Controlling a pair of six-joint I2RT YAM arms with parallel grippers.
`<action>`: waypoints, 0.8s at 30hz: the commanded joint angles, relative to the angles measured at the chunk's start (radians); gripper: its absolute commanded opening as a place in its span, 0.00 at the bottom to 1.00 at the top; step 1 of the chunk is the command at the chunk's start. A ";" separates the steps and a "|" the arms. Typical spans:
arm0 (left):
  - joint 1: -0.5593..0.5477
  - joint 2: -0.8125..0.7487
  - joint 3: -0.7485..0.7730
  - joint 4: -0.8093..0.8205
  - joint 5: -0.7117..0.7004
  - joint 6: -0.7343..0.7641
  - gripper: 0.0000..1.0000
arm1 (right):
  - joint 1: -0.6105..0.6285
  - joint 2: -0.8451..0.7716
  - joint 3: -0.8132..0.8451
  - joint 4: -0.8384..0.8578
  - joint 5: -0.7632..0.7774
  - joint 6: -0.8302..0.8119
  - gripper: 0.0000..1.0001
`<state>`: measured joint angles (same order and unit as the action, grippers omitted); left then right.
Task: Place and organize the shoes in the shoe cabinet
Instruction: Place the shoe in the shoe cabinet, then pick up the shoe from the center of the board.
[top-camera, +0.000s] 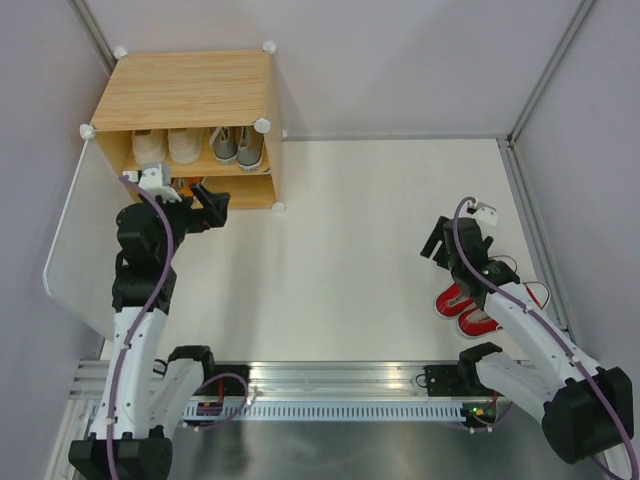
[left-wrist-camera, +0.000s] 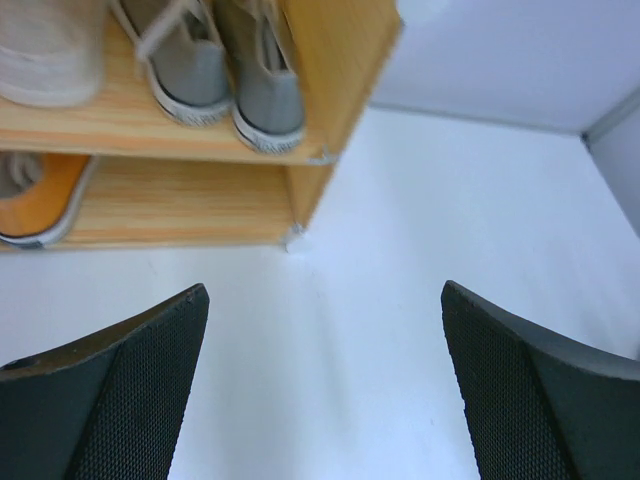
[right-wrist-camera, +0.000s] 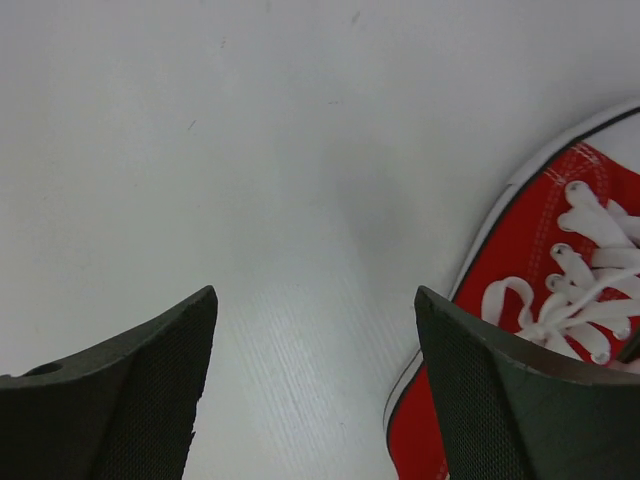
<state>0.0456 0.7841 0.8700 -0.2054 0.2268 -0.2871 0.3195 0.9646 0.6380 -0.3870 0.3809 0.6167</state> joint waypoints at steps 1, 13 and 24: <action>-0.123 0.004 -0.048 -0.115 0.014 0.067 1.00 | -0.008 0.005 0.060 -0.154 0.220 0.110 0.84; -0.377 -0.098 -0.051 -0.180 -0.046 0.217 1.00 | -0.194 0.037 0.112 -0.271 0.274 0.115 0.84; -0.382 -0.155 -0.071 -0.163 0.000 0.203 1.00 | -0.315 0.112 -0.021 -0.073 -0.008 0.049 0.72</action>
<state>-0.3298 0.6399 0.8085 -0.4091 0.1940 -0.1097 0.0246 1.0424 0.6411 -0.5564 0.4942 0.6846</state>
